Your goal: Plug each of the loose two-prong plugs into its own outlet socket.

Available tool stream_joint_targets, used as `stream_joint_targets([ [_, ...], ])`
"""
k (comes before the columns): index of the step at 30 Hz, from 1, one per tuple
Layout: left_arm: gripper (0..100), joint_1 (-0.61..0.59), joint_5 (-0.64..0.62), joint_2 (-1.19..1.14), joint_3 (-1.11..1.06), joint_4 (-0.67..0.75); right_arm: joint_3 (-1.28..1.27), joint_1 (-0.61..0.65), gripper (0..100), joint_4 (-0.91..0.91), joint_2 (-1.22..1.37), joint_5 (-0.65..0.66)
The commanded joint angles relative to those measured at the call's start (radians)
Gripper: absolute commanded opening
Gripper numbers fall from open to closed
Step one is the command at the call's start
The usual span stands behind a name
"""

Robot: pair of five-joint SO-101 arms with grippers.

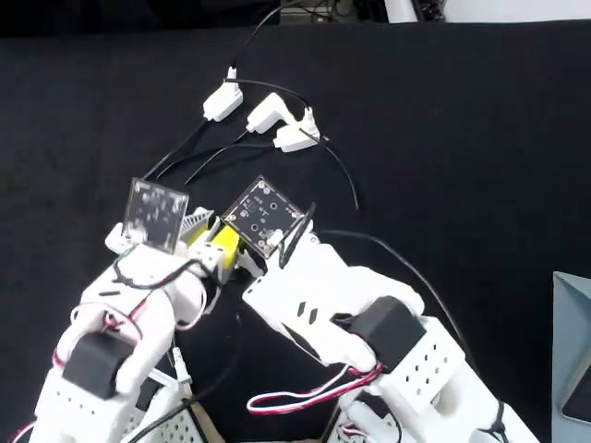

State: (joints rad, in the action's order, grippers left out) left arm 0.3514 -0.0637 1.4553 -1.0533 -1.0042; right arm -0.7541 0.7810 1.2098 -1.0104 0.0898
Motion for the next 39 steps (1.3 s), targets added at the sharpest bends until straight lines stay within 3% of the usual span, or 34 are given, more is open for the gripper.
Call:
stream_joint_targets([
  [1, 13, 0.019, 0.023, 0.087, -0.038, 0.000, 0.007, 0.012, 1.2, -0.035, -0.004, -0.009],
  [6, 19, 0.021, 0.021, 0.167, -0.088, -0.002, 0.007, 0.014, 1.2, -0.048, -0.002, -0.009],
  [17, 19, 0.048, 0.133, 0.187, -0.133, -0.002, -0.030, 0.014, 1.2, -0.048, -0.005, -0.009],
  [20, 19, -0.031, 0.133, 0.187, -0.119, 0.000, -0.038, -0.003, 1.2, -0.041, -0.010, -0.009],
  [24, 19, -0.220, 0.133, 0.176, -0.088, 0.021, -0.042, -0.106, 1.2, -0.044, -0.002, -0.009],
  [28, 19, -0.335, 0.141, 0.172, -0.088, 0.021, -0.093, -0.196, 1.2, -0.072, -0.002, -0.009],
  [33, 19, -0.387, 0.141, 0.021, -0.044, 0.021, -0.255, -0.299, 1.2, -0.247, -0.002, -0.009],
  [39, 19, -0.398, 0.209, -0.371, 0.134, 0.017, -0.380, -0.353, 1.2, -0.358, -0.002, -0.009],
])
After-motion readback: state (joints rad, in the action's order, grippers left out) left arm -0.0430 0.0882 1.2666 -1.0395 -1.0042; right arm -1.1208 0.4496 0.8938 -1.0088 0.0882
